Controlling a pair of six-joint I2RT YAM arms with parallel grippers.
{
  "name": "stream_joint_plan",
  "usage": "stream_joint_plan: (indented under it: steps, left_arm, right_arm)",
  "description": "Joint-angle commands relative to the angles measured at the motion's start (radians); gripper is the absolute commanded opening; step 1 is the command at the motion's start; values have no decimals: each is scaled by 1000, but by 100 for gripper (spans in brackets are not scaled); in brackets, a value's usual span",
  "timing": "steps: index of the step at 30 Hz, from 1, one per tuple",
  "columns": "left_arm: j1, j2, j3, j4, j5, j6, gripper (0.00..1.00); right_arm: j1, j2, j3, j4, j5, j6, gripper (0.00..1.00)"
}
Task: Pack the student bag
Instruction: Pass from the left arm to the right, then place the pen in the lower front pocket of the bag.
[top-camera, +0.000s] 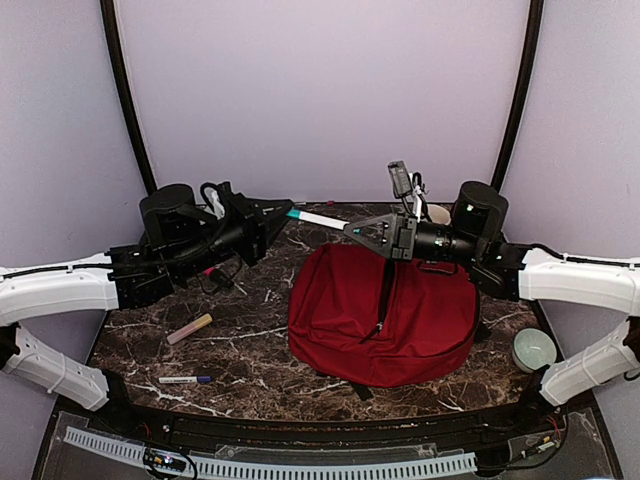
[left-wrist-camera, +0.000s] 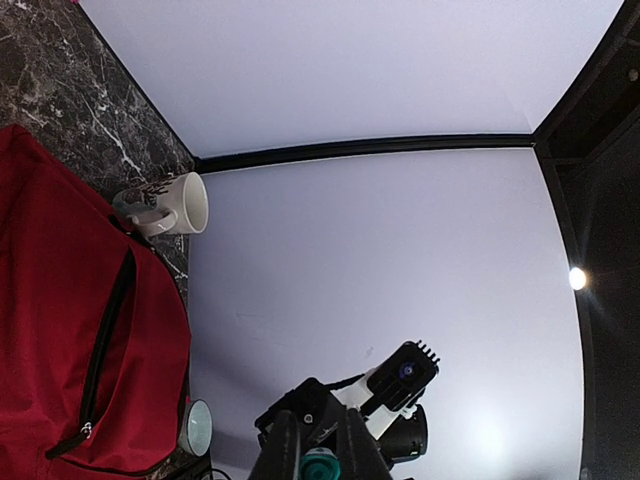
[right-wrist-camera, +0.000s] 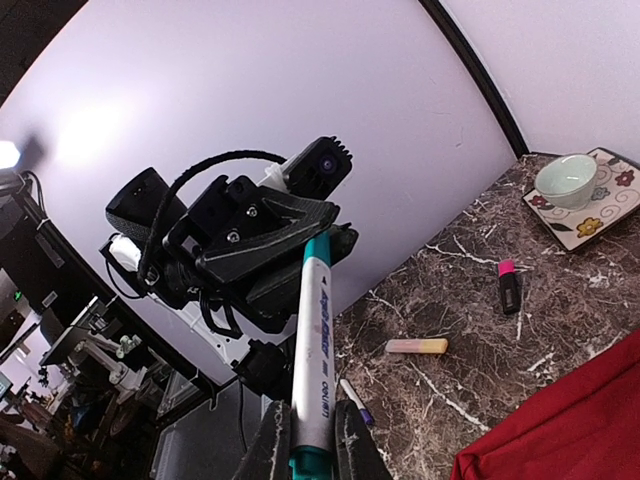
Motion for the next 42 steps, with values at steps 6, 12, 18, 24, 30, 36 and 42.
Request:
stream_joint_plan:
  steps: [6, 12, 18, 24, 30, 36, 42]
  left_arm:
    - [4, -57, 25, -192, -12, 44, 68]
    - [5, -85, 58, -462, -48, 80, 97]
    - [5, -99, 45, -514, -51, 107, 97]
    - [5, -77, 46, -508, -47, 112, 95]
    - [4, -48, 64, -513, -28, 109, 91]
    - [4, -56, 62, -538, -23, 107, 91]
    - [4, -87, 40, -552, -34, 99, 91]
  right_arm:
    - [-6, -60, 77, -226, 166, -122, 0]
    - [-28, -182, 36, -620, 321, -262, 0]
    - [-55, -225, 56, -989, 478, -317, 0]
    - [-58, -235, 58, -1084, 607, -272, 0]
    - [-60, -203, 61, -1066, 639, -220, 0]
    - [-63, -155, 75, -1059, 678, -215, 0]
    - [-66, -149, 53, -1023, 676, -220, 0]
